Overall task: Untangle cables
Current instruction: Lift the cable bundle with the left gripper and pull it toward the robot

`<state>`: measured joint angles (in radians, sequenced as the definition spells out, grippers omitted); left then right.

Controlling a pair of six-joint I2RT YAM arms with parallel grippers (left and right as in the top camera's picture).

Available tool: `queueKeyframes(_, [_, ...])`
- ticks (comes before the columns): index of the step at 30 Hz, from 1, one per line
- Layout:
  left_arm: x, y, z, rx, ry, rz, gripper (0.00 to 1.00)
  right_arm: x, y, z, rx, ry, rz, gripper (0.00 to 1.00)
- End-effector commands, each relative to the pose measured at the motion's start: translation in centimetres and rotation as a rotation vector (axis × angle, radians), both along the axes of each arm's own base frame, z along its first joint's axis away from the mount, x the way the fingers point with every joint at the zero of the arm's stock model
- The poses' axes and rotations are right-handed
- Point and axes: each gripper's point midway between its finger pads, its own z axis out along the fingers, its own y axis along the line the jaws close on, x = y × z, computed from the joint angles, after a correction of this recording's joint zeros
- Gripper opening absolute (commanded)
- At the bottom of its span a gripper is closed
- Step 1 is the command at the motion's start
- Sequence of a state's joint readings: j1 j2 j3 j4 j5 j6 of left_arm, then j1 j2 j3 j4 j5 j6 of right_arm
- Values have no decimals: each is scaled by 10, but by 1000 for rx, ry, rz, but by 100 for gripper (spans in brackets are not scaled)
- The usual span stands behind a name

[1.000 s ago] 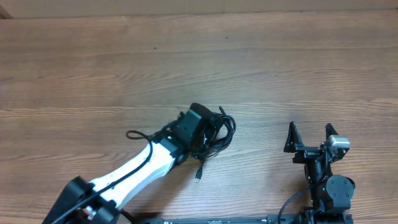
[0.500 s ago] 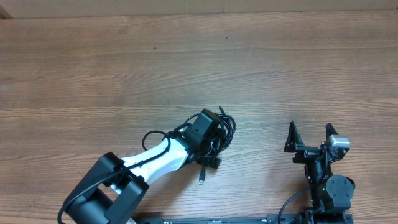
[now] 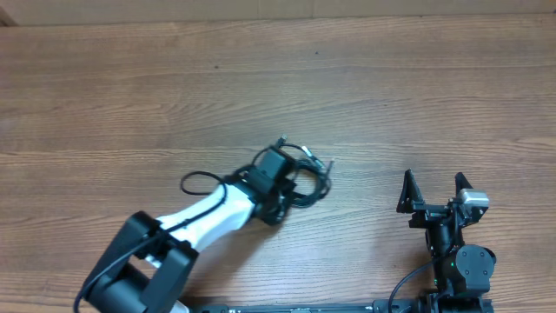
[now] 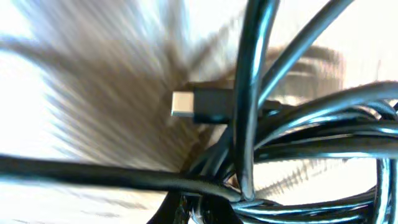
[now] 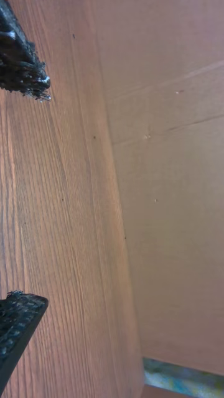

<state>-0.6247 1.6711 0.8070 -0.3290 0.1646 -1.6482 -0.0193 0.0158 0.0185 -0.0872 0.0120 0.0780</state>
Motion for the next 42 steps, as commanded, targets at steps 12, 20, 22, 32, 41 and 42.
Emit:
queueKeyframes(12, [-47,96,68,161,23,8,4,0,-3,-3,4,3,-16,100])
queueKeyframes(20, [-60,102,67,186,56,-35,4,0,-3,-3,4,3,-16,100])
queueKeyframes(22, [-61,102,67,189,53,-59,4,0,-3,-3,4,3,-16,100])
queueKeyframes(32, [-69,105,64,208,72,-129,4,0,-3,-3,4,3,-16,100])
queueKeyframes(41, [-89,110,52,196,218,63,4,0,-3,-3,4,3,-16,100])
queueKeyframes(42, [-90,110,52,199,222,63,4,0,-3,-3,4,3,-16,100])
